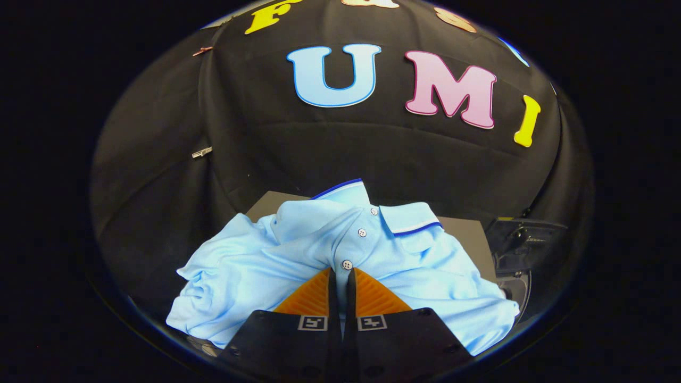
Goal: Put the clothes into the washing machine and then close the washing machine lid.
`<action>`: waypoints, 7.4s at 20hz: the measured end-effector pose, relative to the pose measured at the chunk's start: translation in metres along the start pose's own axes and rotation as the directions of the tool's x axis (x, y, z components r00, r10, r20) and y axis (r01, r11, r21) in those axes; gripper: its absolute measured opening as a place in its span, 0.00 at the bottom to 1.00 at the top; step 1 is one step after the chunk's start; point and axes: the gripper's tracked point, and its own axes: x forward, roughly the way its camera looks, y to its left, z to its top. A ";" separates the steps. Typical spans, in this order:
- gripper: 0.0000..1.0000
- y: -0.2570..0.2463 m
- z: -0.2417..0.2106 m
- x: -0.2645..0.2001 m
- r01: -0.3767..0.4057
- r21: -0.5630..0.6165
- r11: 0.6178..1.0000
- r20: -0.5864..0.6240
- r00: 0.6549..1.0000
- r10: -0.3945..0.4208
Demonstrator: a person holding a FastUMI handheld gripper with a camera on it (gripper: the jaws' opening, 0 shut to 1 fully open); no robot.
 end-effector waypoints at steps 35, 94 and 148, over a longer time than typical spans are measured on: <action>0.05 -0.231 0.013 -0.073 -0.347 -0.005 0.938 0.104 0.932 0.346; 0.06 -0.441 -0.278 0.067 0.075 0.075 0.994 -0.320 0.946 -0.048; 0.99 -0.411 0.051 -0.144 0.117 0.076 0.990 0.618 0.774 -0.139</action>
